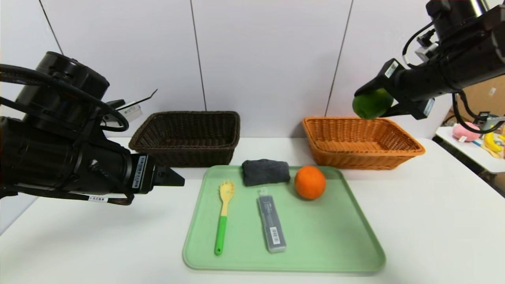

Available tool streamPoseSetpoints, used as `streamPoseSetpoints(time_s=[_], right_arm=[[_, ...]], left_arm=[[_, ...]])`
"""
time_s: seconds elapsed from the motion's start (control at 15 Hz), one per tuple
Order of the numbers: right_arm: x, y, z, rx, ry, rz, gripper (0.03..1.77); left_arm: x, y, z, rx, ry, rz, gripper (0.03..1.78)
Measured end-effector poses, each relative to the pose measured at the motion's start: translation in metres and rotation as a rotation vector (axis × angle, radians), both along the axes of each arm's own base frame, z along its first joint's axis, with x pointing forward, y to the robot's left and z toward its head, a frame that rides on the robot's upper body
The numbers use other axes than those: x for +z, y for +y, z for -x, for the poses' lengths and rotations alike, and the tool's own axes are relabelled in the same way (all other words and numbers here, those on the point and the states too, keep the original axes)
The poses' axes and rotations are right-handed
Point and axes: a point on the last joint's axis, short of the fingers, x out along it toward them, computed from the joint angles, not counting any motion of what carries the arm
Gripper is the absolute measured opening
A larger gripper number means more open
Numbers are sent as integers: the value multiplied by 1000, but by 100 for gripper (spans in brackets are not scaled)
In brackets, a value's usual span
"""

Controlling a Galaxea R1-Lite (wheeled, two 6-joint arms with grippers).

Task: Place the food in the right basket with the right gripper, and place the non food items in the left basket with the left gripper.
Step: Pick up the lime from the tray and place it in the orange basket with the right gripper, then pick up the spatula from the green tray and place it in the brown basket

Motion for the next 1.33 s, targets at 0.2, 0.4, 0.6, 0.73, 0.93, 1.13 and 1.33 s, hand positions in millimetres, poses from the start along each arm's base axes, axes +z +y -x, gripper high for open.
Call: streamPoseSetpoints(time_s=[0.2,0.4,0.6,0.73,0.93,1.13,1.33], right_arm=[[-32,-14,-48,-81,-35,48,100],[-72,-24,-83,-108,9,77,100],[-104,-25,-107,-133,33,100,115],[-116,-26,-115,-133,38,113,128],[-124,-26,-119,-126,50,127,142],[-111,-27,-113,-128,23,128,151],[-65,-19,-85,-106,-59,118,158]], left_arm=[[0,-1,0,-1,1,-3,169],[-1,-1,0,-3,1,-5,169],[-2,-2,-2,-2,5,-6,169],[-3,-2,-3,-2,6,-6,169],[-3,-4,-6,-2,0,-1,169],[2,-4,-7,-3,-17,9,169],[14,-11,-13,-8,-49,30,169]])
